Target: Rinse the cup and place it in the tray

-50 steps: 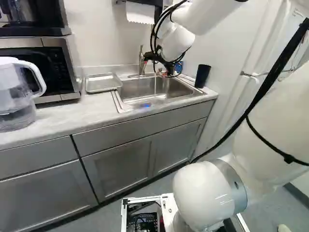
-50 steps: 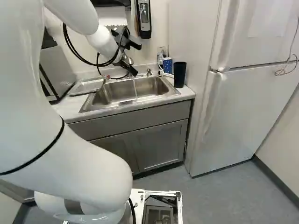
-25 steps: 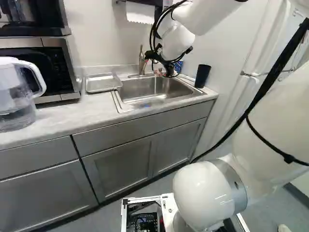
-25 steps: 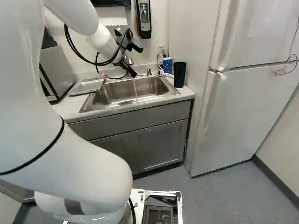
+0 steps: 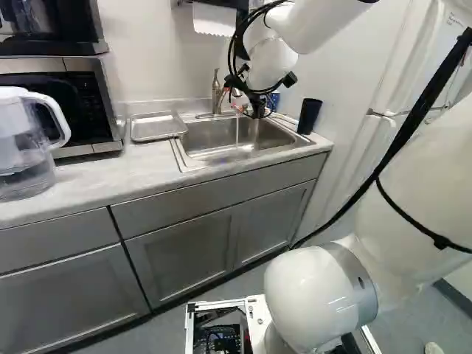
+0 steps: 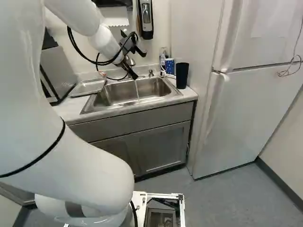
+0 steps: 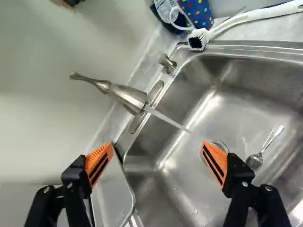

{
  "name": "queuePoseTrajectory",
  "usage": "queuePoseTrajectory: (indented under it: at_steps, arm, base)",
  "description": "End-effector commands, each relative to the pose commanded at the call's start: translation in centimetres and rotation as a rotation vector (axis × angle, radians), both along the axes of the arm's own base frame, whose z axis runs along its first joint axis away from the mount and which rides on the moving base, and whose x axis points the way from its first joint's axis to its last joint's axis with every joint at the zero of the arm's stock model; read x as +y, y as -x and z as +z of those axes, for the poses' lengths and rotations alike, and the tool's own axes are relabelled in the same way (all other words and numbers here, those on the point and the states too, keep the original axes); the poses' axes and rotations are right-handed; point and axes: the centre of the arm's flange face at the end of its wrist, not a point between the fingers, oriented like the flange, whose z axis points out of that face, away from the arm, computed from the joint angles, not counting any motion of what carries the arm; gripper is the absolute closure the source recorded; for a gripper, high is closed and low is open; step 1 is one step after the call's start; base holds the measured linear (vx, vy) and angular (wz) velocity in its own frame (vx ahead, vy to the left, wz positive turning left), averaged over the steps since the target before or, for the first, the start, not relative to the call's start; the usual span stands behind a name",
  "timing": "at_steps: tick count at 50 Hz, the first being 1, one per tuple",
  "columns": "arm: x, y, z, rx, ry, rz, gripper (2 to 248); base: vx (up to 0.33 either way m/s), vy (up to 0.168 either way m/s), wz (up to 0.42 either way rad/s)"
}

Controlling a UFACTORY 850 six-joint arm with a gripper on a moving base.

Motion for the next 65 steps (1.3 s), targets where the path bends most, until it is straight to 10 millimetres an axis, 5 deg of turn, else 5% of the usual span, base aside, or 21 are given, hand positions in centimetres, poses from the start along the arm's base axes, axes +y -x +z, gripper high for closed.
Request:
queuePoseTrajectory:
  at_steps: [65]
  arm:
    - [-2.9,-0.1,0.6,-0.083,-0.008,-0.377,3]
  base:
    - [0.0,0.0,0.0]
